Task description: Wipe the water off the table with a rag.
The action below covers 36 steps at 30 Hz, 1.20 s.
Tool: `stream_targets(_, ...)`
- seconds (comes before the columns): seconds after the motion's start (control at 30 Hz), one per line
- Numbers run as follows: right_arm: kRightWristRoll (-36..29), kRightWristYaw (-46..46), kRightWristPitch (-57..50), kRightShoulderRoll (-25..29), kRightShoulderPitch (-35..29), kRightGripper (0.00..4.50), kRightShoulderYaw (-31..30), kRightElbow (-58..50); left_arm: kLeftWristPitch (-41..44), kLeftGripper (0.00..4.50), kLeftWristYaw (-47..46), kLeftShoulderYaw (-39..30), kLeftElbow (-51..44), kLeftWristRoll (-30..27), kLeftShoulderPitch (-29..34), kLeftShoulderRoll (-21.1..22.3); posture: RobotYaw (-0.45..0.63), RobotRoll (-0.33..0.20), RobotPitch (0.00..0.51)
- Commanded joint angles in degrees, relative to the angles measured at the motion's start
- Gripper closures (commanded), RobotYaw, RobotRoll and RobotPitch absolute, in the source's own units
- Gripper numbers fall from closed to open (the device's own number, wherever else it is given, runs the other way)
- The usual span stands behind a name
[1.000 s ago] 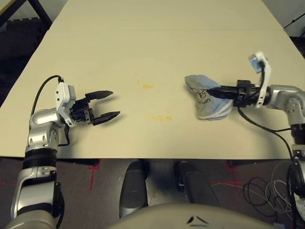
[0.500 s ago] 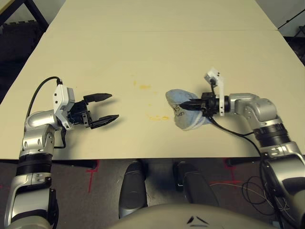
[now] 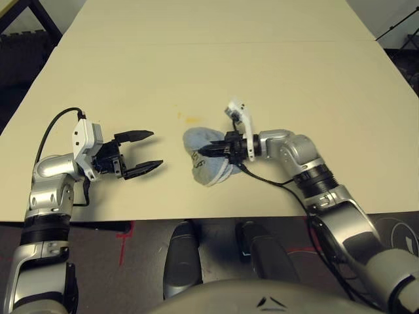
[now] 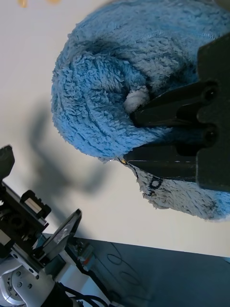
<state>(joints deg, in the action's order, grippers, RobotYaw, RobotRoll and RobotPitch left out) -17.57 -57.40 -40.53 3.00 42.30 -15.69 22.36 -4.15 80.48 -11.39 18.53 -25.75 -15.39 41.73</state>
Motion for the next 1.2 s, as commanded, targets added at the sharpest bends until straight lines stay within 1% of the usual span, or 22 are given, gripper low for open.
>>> stream_targets(0.03, 0.97, -0.22, 0.16, 0.12, -1.1, 4.39, -1.91, 1.2, -0.14, 0.0, -0.11, -0.11, -0.73, -0.38, 0.06, 0.25, 0.23, 0.0, 0.189)
stream_targets(0.17, 0.71, -1.96, -0.06, 4.82, -1.88, 4.39, -0.64, -0.63, -0.34, 0.0, -0.18, 0.21, -0.31, -0.22, -0.34, -0.01, 0.23, 0.0, 0.189)
stream_targets(0.27, 0.29, -3.45, -0.22, 10.28, -2.24, 4.39, 1.32, -1.89, -0.73, 0.0, 0.05, 0.42, 0.61, 0.01, -0.9, -0.18, 0.21, 0.0, 0.19)
stream_targets(0.5, -2.16, -5.51, -0.12, 22.45, -1.37, 4.39, 7.73, -2.15, -1.62, 0.0, 0.39, 1.05, 2.68, 0.46, -2.52, -0.8, 0.21, 0.0, 0.19)
stream_targets(0.57, -2.4, -6.56, 0.32, 25.85, -1.25, 4.39, 9.14, -1.7, -2.03, 0.0, 0.63, 1.16, 3.47, 0.55, -2.92, -0.83, 0.2, 0.0, 0.189)
stream_targets(0.63, -2.61, -7.27, 0.83, 28.58, -0.96, 4.39, 10.45, -0.86, -2.42, 0.0, 0.84, 1.25, 4.18, 0.61, -3.26, -0.87, 0.2, 0.0, 0.189)
stream_targets(0.7, -2.87, -6.92, 1.52, 29.88, -0.08, 4.39, 12.09, 0.85, -2.72, 0.0, 0.9, 1.38, 4.65, 0.68, -3.54, -1.0, 0.19, 0.0, 0.188)
stream_targets(0.77, -3.18, -6.02, 2.4, 29.88, 1.08, 4.39, 13.71, 2.55, -3.04, 0.0, 0.93, 1.54, 5.08, 0.77, -3.81, -1.19, 0.19, 0.0, 0.187)
stream_targets(0.83, -3.39, -3.77, 3.79, 28.6, 3.15, 4.39, 15.73, 4.88, -3.43, 0.0, 0.99, 1.68, 5.57, 0.82, -4.1, -1.37, 0.19, 0.0, 0.186)
stream_targets(0.97, -2.93, 2.6, 9.53, 22.76, 8.68, 4.39, 18.93, 11.85, -4.03, 0.0, 0.98, 1.78, 6.79, 0.91, -4.87, -1.47, 0.19, 0.0, 0.182)
stream_targets(1.03, -2.6, 4.16, 11.98, 20.55, 10.74, 4.39, 19.6, 14.93, -4.29, 0.0, 0.92, 1.78, 7.18, 0.92, -5.11, -1.48, 0.19, 0.0, 0.181)
stream_targets(1.13, -1.41, 6.54, 17.05, 15.46, 15.82, 4.39, 19.63, 22.69, -4.57, 0.0, 0.63, 1.39, 8.0, 0.94, -5.35, -1.2, 0.2, 0.0, 0.18)
stream_targets(1.2, -0.69, 6.63, 19.13, 13.79, 18.01, 4.39, 19.53, 26.59, -4.76, 0.0, 0.62, 1.24, 8.36, 0.98, -5.36, -0.98, 0.2, 0.0, 0.18)
